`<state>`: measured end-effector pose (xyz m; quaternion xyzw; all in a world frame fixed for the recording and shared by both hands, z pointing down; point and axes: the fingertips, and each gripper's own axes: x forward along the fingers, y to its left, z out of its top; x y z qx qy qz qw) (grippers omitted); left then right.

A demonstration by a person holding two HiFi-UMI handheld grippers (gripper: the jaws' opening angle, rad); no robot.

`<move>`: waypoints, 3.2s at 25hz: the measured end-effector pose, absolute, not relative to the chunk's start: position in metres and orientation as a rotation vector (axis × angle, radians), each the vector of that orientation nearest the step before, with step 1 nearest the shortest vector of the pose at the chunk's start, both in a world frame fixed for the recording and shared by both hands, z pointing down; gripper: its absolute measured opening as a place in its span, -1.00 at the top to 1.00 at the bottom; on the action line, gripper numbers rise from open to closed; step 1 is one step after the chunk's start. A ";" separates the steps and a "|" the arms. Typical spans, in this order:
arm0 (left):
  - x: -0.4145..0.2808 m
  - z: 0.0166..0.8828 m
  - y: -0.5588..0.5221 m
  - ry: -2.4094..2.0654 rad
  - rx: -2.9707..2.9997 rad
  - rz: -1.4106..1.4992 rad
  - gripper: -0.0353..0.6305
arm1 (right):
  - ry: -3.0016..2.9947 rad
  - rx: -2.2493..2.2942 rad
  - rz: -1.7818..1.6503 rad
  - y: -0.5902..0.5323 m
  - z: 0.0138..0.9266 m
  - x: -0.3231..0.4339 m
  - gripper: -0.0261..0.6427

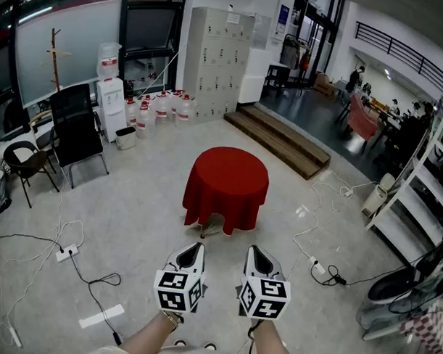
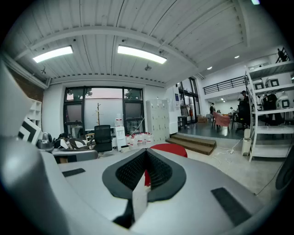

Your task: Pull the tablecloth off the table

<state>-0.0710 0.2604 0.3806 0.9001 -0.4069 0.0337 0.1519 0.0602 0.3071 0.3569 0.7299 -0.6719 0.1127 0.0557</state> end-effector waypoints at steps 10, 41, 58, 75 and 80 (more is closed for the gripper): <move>-0.079 0.380 0.252 -1.153 2.588 0.085 0.85 | -2.030 2.221 0.354 0.300 0.358 0.050 0.85; -0.099 0.415 0.217 -1.099 2.536 0.129 0.85 | -1.926 2.301 0.470 0.273 0.390 0.053 0.85; -0.053 0.413 0.125 -1.152 2.510 0.114 0.85 | -2.004 2.242 0.450 0.172 0.384 0.101 0.85; 0.014 0.404 0.041 -1.229 2.506 0.104 0.85 | -2.086 2.190 0.446 0.085 0.381 0.173 0.85; 0.030 0.394 0.019 -1.246 2.536 0.100 0.85 | -2.096 2.186 0.445 0.066 0.380 0.191 0.85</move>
